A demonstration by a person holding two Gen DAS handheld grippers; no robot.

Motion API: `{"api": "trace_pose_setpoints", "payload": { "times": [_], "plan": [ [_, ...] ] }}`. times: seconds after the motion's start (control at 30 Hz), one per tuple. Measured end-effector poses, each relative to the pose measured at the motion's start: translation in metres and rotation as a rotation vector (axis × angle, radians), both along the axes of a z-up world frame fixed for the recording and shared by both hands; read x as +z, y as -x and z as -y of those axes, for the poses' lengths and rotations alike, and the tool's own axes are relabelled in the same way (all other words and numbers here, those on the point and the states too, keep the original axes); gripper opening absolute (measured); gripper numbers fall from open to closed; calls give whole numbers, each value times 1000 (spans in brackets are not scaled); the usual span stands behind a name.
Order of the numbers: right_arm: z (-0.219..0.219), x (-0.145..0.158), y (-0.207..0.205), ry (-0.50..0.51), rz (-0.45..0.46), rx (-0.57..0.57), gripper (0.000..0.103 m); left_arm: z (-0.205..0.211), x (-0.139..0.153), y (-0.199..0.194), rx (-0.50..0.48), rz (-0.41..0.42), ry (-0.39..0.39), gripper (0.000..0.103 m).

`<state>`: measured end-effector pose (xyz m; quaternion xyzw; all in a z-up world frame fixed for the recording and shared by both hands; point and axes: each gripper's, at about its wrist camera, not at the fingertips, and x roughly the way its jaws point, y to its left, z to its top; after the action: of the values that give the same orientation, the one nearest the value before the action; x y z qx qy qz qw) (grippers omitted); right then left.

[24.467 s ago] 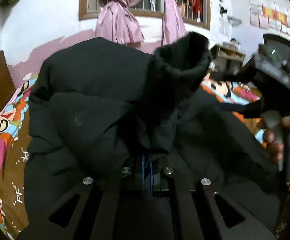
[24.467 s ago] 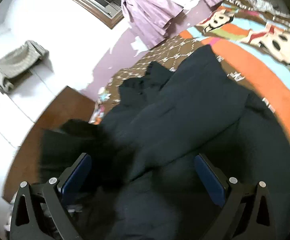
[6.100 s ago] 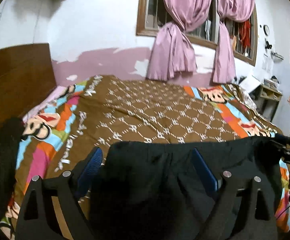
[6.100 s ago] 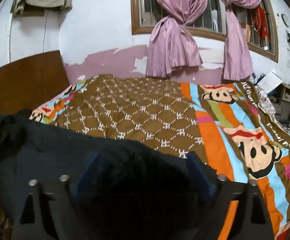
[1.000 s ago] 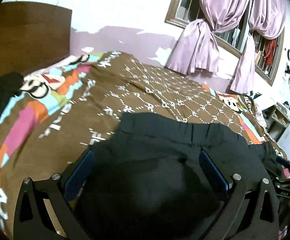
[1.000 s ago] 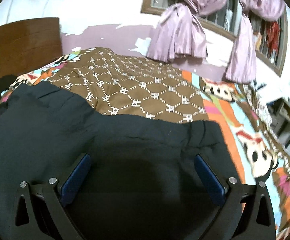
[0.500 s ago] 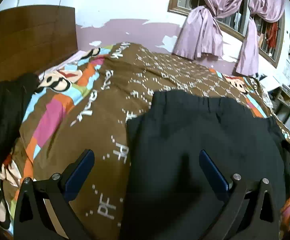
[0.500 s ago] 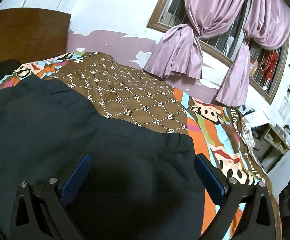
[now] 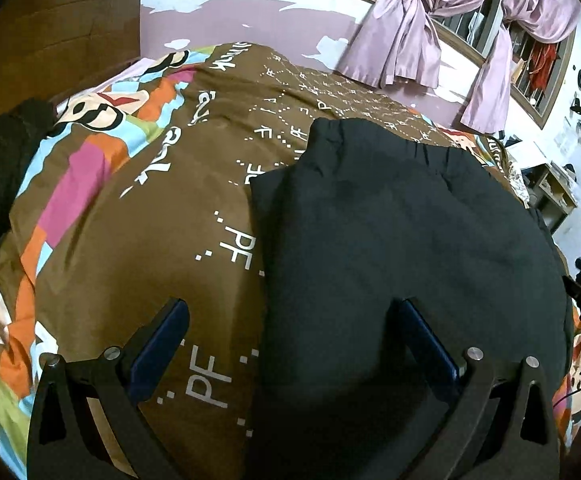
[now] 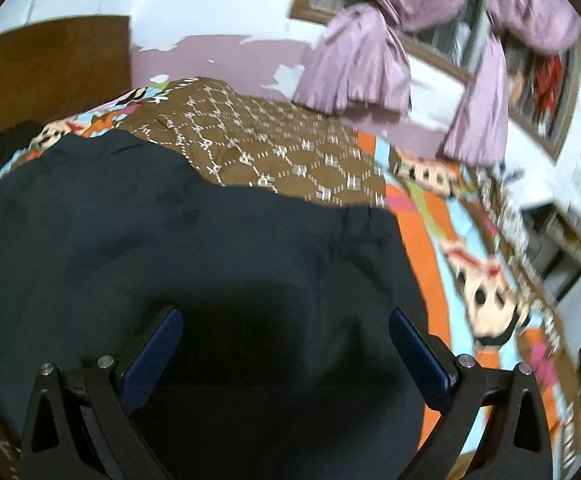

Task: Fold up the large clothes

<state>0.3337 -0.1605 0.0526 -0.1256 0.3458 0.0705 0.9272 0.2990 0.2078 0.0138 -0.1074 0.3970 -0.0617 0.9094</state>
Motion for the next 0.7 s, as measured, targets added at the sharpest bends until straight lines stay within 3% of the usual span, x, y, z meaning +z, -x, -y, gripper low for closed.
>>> {"api": "trace_pose_setpoints", "payload": {
  "times": [0.13, 0.43, 0.53, 0.7],
  "plan": [
    [30, -6, -7, -136, -92, -66, 103, -3, -5, -2, -12, -27, 31, 102],
    [92, -26, -13, -236, -232, -114, 103, -7, -13, -16, -60, -127, 110, 102],
    [118, -36, -18, -323, -270, -97, 103, 0, -12, -18, -58, -156, 60, 102],
    [141, -53, -21, -455, -323, -70, 103, 19, -5, -12, -69, -117, -96, 102]
  ]
}}
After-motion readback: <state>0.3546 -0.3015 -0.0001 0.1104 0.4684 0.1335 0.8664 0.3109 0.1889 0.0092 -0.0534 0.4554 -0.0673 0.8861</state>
